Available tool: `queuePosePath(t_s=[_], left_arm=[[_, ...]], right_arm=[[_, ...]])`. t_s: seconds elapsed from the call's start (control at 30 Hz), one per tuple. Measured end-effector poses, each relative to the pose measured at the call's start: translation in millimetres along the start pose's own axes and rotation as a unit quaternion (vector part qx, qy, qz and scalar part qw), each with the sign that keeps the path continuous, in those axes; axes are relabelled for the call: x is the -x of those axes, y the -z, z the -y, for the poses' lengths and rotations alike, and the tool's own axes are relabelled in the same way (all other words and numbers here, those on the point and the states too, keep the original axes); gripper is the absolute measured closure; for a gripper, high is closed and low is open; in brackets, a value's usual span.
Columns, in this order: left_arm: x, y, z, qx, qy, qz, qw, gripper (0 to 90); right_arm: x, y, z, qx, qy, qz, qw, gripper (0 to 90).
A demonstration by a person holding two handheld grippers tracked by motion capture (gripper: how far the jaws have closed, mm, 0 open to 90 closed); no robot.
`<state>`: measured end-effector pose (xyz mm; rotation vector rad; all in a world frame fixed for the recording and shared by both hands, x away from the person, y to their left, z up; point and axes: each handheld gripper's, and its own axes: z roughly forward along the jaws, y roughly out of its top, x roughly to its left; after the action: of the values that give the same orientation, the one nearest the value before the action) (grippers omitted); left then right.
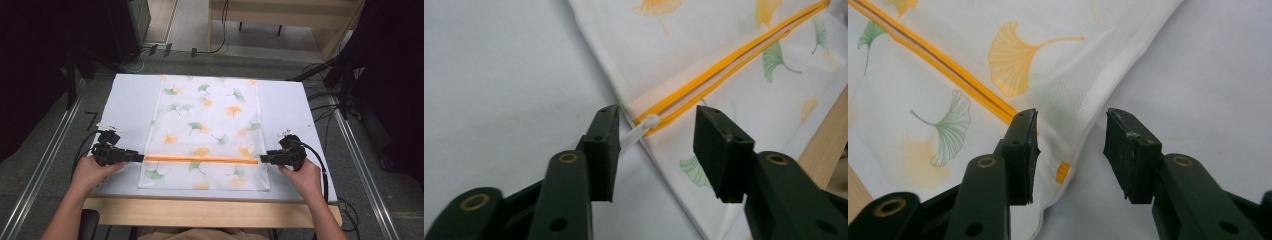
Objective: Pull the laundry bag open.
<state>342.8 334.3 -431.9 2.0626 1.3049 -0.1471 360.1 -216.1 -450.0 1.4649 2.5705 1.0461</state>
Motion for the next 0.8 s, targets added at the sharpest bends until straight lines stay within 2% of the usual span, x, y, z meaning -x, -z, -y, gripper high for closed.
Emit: queuePosePath(t_s=[0.13,0.33,0.43,0.57,0.8], left_arm=[[2.9,1.4,-1.0,0.013,-0.01,0.001,0.9999,47.0],[7.6,5.4,0.0,0.03,-0.027,-0.019,0.999,44.4],[8.1,8.7,0.6,0.05,-0.038,-0.03,0.9976,39.6],[6.7,12.6,2.5,0.06,-0.044,-0.049,0.9961,37.5],[-0.4,21.6,3.7,0.097,-0.04,-0.069,0.992,31.7]], right_arm=[[-1.7,4.2,-1.9,0.025,0.008,0.004,0.9997,54.5],[-2.2,12.4,-2.6,0.059,0.024,0.014,0.9979,51.0],[-1.4,15.7,-2.2,0.069,0.023,0.019,0.9972,49.8],[1.4,18.2,-1.5,0.076,0.032,0.023,0.9963,47.0],[11.9,25.9,2.5,0.097,0.03,0.041,0.994,44.7]])
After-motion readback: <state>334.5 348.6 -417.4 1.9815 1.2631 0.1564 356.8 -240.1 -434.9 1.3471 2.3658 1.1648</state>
